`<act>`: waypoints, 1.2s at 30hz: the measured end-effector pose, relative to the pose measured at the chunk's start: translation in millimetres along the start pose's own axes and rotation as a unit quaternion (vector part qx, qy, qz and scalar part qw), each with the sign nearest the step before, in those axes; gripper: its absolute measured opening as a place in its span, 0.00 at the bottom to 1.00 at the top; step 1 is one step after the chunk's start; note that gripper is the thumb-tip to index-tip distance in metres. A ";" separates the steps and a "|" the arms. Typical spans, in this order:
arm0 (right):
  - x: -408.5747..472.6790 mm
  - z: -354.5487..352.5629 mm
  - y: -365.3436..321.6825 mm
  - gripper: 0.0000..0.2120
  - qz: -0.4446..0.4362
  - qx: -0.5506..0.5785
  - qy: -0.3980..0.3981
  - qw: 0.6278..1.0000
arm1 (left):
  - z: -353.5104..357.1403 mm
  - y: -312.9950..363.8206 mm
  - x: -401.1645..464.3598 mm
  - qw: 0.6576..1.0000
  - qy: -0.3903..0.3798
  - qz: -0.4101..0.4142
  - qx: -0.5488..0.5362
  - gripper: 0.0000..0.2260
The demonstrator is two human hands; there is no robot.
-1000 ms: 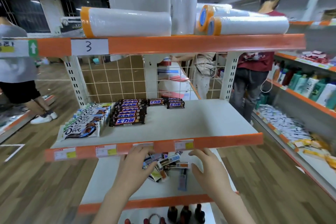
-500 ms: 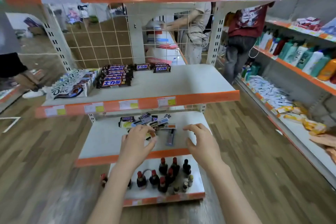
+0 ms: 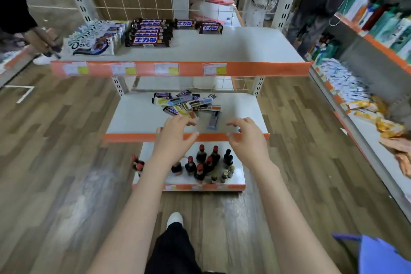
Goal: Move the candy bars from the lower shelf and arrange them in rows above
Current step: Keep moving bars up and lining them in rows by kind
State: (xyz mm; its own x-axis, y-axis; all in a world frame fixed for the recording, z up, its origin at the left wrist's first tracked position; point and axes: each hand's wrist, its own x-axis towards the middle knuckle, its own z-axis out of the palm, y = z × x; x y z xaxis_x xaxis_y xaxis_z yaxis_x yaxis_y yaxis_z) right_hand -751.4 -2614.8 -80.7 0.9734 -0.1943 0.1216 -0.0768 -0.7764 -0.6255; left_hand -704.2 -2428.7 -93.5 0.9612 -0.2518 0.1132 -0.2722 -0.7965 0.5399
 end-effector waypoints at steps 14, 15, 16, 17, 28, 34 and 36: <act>-21.5 46.4 -2.0 0.14 0.020 0.045 -0.023 0.999 | 7.4 -35.4 -36.0 0.999 0.017 -0.025 -0.042 0.10; -22.1 49.2 -2.5 0.14 0.023 0.048 -0.025 0.998 | 8.0 -36.8 -37.0 0.998 0.014 -0.029 -0.046 0.10; -22.1 51.9 -2.6 0.14 0.025 0.050 -0.025 0.998 | 9.0 -38.7 -37.3 0.998 0.012 -0.032 -0.050 0.09; -22.2 54.6 -2.3 0.14 0.027 0.051 -0.026 0.998 | 10.2 -40.7 -37.5 0.998 0.008 -0.036 -0.053 0.09; -11.5 96.1 11.8 0.14 0.069 0.079 -0.045 0.993 | 38.6 -68.4 -21.3 0.994 -0.043 -0.048 -0.093 0.09; 13.4 126.2 18.4 0.13 0.078 0.074 -0.060 0.992 | 52.9 -94.5 8.6 0.992 -0.074 -0.050 -0.089 0.09; 25.0 134.7 20.7 0.13 0.085 0.077 -0.064 0.991 | 55.9 -101.7 20.4 0.992 -0.078 -0.051 -0.090 0.09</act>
State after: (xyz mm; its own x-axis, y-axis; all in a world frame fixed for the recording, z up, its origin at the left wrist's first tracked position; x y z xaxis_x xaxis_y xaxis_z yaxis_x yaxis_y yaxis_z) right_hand -699.6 -2554.9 -194.4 0.9693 -0.2298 -0.0878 -0.2179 -0.6365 -0.7399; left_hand -659.4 -2383.6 -192.8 0.9606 -0.2683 -0.0729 -0.1479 -0.7152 0.6831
